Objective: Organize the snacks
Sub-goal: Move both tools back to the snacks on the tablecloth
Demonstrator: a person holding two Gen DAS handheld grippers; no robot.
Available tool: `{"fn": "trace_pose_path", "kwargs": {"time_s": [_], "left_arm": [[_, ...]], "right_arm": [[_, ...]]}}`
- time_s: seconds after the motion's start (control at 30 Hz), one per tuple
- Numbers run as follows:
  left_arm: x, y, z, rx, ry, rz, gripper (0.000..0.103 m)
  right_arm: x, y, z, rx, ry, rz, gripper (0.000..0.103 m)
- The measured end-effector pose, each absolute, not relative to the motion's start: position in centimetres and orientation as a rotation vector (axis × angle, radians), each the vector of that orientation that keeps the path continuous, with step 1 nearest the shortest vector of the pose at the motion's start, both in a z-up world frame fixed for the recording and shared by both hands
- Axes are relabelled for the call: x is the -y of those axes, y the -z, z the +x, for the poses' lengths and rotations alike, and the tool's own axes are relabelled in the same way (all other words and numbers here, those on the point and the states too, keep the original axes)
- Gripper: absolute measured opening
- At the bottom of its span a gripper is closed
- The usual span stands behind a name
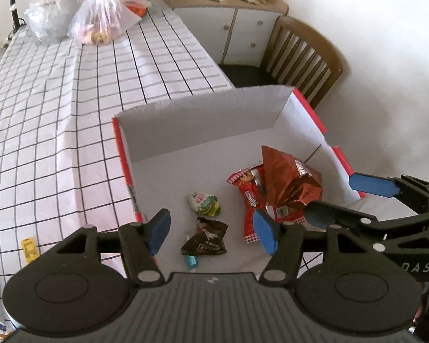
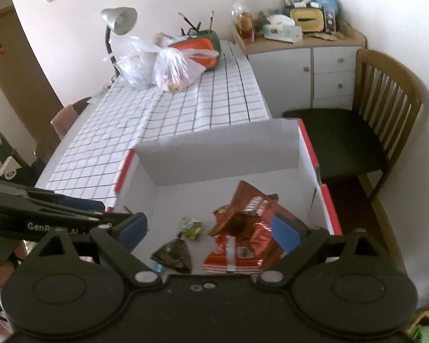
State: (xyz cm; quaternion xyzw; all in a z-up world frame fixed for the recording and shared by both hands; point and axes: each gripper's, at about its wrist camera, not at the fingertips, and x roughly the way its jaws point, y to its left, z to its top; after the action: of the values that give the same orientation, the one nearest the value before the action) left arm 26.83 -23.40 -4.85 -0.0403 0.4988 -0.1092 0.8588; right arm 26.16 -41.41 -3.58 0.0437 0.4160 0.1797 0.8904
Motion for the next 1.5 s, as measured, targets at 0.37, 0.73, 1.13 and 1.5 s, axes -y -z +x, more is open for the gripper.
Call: {"fn": "trace_pose_path", "kwargs": {"time_s": [0.37,0.73,1.13,1.5], "left_arm": [[18.9,2.2,22.3,-0.944,0.236,-0.106,0.070],[12.7,1.1,17.3,-0.870,0.210,-0.138,0.076],[3.6,1.9,12.5,-0.855,0.094,-0.202,0.076],[-4.7,3.7,9.6,-0.874,-0.069,-0.243,0.076]], "right_arm": [[37.6,1.3,22.5,-0.801,-0.407,0.098,0.101],[31.1,1.1,19.3,-0.793,-0.465,0.091,0.103],[23.8,2.5,16.8,-0.818,-0.539,0.066,0.102],[18.7,5.6,16.5,-0.896,-0.551,0.028,0.100]]}}
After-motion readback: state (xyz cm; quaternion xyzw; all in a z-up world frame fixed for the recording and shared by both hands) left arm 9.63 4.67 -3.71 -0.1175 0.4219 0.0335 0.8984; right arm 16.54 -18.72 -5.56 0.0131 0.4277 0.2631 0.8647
